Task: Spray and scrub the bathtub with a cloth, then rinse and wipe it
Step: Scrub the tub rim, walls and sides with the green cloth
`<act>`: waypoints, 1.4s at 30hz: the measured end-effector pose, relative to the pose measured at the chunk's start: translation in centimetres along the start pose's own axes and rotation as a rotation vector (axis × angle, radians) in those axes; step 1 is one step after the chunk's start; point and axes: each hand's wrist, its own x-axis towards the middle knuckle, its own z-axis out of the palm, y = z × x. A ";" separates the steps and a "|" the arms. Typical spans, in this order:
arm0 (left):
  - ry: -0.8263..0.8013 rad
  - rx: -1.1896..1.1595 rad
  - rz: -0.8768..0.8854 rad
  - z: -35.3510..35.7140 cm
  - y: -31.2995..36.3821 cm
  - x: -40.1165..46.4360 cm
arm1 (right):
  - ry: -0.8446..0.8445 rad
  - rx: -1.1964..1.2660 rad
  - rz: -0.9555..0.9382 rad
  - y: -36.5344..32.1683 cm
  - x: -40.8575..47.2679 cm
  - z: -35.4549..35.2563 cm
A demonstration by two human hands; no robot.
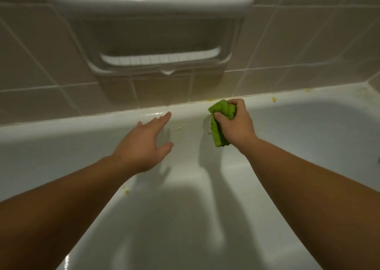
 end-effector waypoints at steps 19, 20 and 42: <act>0.658 0.289 0.364 -19.2 0.4 -1.0 | 0.087 -0.386 -0.412 -15.4 -0.5 0.9; 0.649 0.289 0.382 -19.7 -0.1 -0.9 | 0.070 -0.430 -0.433 -16.1 -0.6 1.9; 0.654 0.151 0.390 -22.4 -0.8 0.3 | -0.168 -0.461 -0.562 -21.3 -1.4 8.9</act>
